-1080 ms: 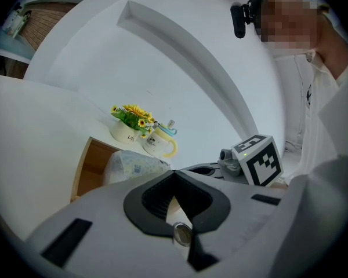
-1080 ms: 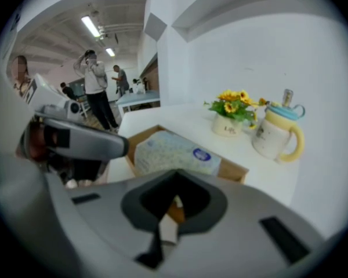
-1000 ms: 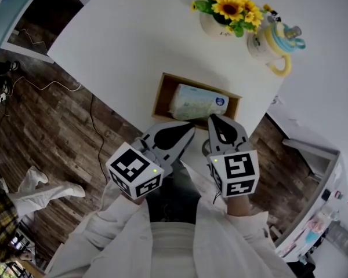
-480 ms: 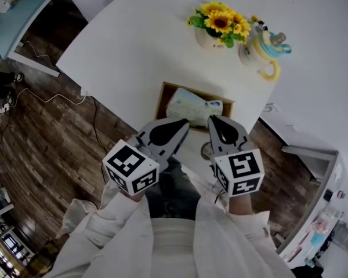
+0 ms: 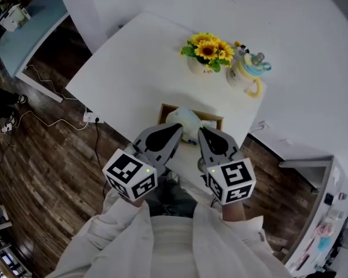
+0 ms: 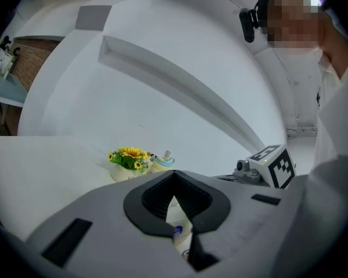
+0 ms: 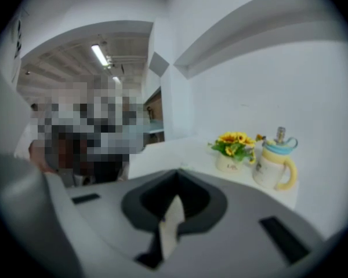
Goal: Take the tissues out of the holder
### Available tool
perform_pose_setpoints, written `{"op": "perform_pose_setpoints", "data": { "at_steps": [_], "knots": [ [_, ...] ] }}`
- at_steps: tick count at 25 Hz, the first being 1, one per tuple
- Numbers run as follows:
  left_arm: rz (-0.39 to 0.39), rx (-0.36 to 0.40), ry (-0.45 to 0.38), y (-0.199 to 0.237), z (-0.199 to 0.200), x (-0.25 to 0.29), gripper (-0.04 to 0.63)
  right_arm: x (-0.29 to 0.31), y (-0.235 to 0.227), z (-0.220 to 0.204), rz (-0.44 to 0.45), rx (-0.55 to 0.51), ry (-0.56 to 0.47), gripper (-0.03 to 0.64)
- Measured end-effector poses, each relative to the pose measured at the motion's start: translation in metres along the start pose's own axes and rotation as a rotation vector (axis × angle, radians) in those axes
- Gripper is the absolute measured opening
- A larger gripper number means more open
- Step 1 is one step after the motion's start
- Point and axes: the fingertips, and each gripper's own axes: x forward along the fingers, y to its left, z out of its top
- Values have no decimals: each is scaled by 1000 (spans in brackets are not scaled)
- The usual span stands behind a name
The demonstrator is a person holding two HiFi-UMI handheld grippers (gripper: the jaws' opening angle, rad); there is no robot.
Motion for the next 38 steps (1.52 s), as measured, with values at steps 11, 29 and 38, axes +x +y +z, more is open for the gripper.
{"op": "perform_pose_setpoints", "data": {
  "at_steps": [11,29,38],
  "knots": [
    [-14,36,-51,-8,23,-8,14,-31,-2,56,-10,31,-214,11],
    [-111,-1,-119,-31,53,0,14,-59,-16,88,-72,-68,-289,11],
    [-121,-7,-93,-34,47,6,14,-65,-12,88,-62,-55,-309,11]
  ]
}}
